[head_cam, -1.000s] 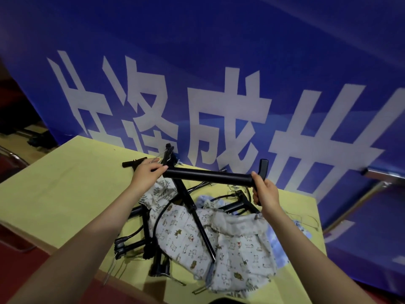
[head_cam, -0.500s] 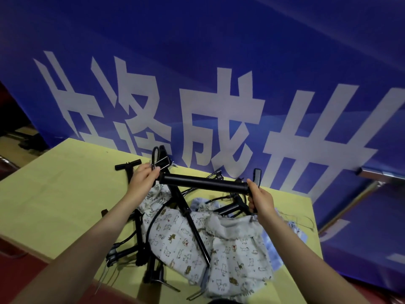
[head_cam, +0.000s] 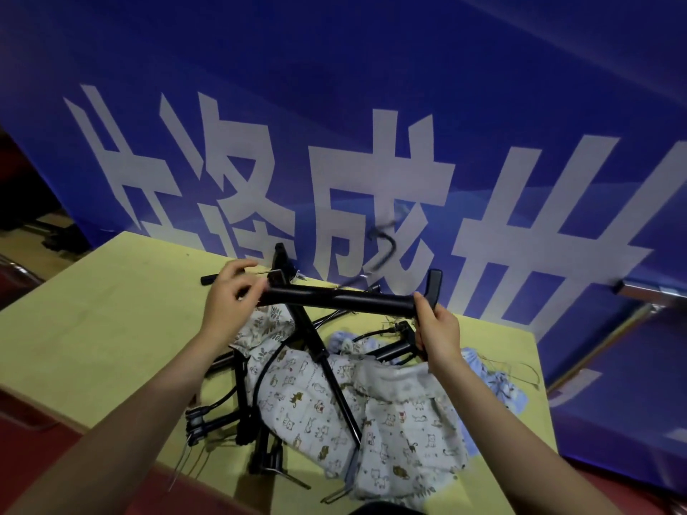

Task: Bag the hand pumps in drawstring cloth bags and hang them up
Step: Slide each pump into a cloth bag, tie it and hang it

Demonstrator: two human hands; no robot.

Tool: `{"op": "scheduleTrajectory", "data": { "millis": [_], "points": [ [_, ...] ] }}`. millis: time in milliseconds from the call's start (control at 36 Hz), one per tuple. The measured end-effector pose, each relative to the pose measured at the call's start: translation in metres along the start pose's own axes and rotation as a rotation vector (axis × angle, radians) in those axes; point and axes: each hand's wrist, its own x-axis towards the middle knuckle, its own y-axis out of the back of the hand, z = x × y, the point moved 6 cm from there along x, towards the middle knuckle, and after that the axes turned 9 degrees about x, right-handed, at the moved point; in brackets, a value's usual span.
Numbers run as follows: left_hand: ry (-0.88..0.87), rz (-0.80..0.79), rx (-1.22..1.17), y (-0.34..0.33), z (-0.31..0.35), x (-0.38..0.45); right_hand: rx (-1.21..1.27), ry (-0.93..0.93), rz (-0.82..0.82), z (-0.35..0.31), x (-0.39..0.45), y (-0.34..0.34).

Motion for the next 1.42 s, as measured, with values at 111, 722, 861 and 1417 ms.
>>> {"op": "scheduleTrajectory", "data": {
  "millis": [111,722,861,1417],
  "points": [
    [0.262,0.129,-0.048,0.016,-0.017,0.007,-0.014,0.054,-0.012,-0.007,-0.001,0.0],
    [0.539,-0.123,-0.488,-0.024,-0.007,-0.003,0.196,-0.201,-0.058,0.04,-0.018,0.005],
    [0.447,-0.334,-0.354,-0.03,-0.015,-0.007,0.219,-0.16,-0.038,0.028,-0.018,0.016],
    [0.262,-1.23,0.023,-0.096,0.065,-0.049,0.118,0.141,-0.251,-0.012,-0.013,0.017]
  ]
}}
